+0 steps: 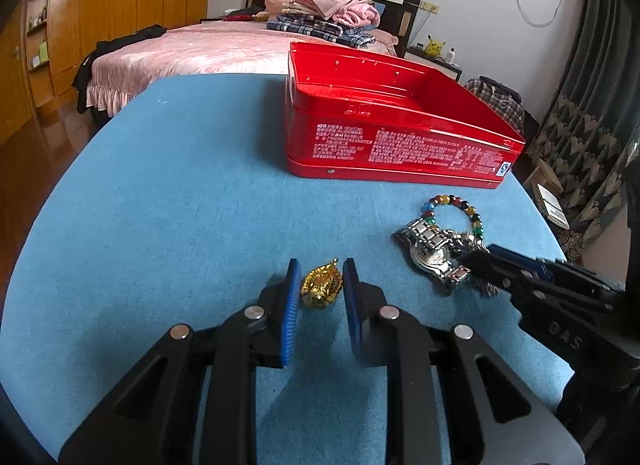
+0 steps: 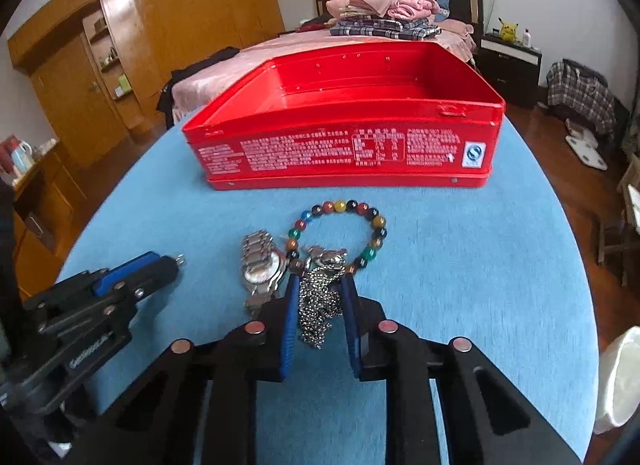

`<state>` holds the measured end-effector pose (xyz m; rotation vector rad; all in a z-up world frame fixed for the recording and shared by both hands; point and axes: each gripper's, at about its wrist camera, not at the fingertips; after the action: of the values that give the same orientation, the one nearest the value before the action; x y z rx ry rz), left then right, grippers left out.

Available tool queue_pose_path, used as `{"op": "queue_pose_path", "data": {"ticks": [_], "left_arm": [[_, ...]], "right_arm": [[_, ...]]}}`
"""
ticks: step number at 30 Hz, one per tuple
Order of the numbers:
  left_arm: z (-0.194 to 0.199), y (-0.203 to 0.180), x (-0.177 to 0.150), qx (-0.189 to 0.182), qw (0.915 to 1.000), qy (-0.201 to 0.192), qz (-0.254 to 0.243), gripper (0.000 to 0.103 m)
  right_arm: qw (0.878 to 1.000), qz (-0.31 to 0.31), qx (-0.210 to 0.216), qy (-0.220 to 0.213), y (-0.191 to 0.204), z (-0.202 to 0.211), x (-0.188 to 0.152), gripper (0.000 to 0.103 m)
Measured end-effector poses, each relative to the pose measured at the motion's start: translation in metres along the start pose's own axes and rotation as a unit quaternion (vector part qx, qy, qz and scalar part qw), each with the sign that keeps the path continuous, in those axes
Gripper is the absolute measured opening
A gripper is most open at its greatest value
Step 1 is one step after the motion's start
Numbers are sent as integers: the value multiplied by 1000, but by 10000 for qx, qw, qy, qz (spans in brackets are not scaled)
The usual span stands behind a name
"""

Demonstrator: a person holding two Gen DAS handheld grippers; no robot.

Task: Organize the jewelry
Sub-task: 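Lift the silver chain with the right gripper while the left gripper holds the pendant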

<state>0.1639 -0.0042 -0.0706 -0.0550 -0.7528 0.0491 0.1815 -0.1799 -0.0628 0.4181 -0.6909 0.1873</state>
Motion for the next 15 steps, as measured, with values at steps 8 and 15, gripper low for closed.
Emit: {"op": "queue_pose_path", "data": {"ticks": [8, 15], "left_arm": [[9, -8, -1, -127, 9999, -59, -89, 20], [21, -16, 5, -202, 9995, -176, -138, 20]], "right_arm": [[9997, -80, 125, -174, -5, 31, -6, 19], [9991, -33, 179, -392, 0, 54, 2, 19]]}}
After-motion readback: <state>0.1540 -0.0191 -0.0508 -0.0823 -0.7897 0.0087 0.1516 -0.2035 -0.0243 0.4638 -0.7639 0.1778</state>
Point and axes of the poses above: each gripper's, at about its wrist camera, not at the fingertips, and z roughly against the way its jaws point, y to its left, x to its top, and after that the axes turned 7 degrees about x, right-handed
